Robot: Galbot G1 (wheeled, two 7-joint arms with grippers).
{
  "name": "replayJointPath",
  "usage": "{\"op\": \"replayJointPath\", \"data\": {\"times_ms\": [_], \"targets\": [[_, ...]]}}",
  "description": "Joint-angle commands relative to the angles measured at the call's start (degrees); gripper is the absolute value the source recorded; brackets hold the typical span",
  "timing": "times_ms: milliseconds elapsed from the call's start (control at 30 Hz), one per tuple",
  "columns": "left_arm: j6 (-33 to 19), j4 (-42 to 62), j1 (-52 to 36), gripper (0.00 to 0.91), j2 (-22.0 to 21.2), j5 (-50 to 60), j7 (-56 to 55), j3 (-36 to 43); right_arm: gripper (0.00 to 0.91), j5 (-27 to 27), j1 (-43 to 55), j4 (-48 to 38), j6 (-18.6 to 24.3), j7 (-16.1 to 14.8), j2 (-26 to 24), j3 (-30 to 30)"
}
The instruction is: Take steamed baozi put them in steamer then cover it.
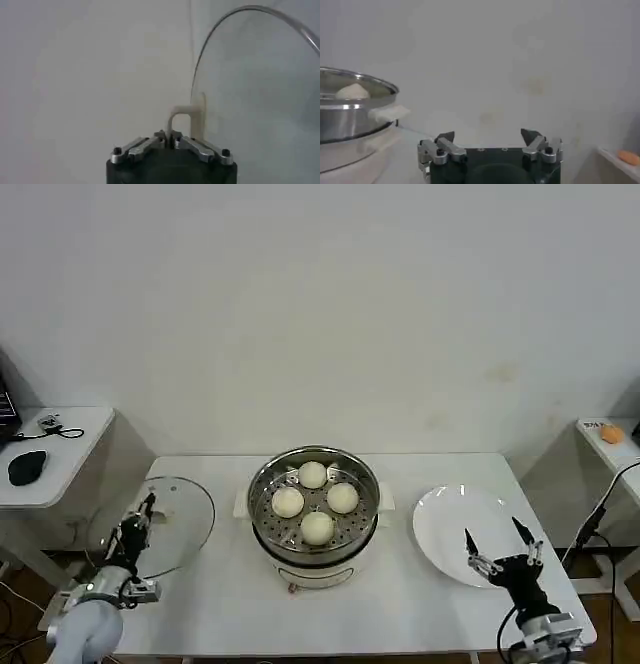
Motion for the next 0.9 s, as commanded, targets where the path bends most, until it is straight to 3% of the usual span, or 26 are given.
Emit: {"op": "replayJointPath", "data": {"times_ms": [33,133,400,667,900], "targets": [[11.09,-18.1,1.87,0.0,2.48,-4.2,6.54,-2.63,0.907,-0.6,0.19,-0.98,0.41,-0.25,0.46,-1.41],[13.08,-21.88,2.05,0.0,3.38,-4.68,8.78,-0.44,0.907,-0.9,0.37,-1.19,0.56,-0.39,0.77,-2.04],[19.84,-26.72,-4.85,0.0,3.24,-3.14,14.82,14.37,0.907,-1.73,1.73,-2.03,0.29,-0.92,1.6,-3.91],[23.89,-27.64,-12.22,0.0,-1.46,2.25,21.76,24.42,0.907,-4.75,2.03,-2.42,0.65,-1.11,3.25,-4.76],[24.81,-26.03,-14.41,0.0,-6.7,8.32,26.83,28.17,0.907,-7.28,2.18,-3.08,0.66,-0.96,4.87,-6.03]]}}
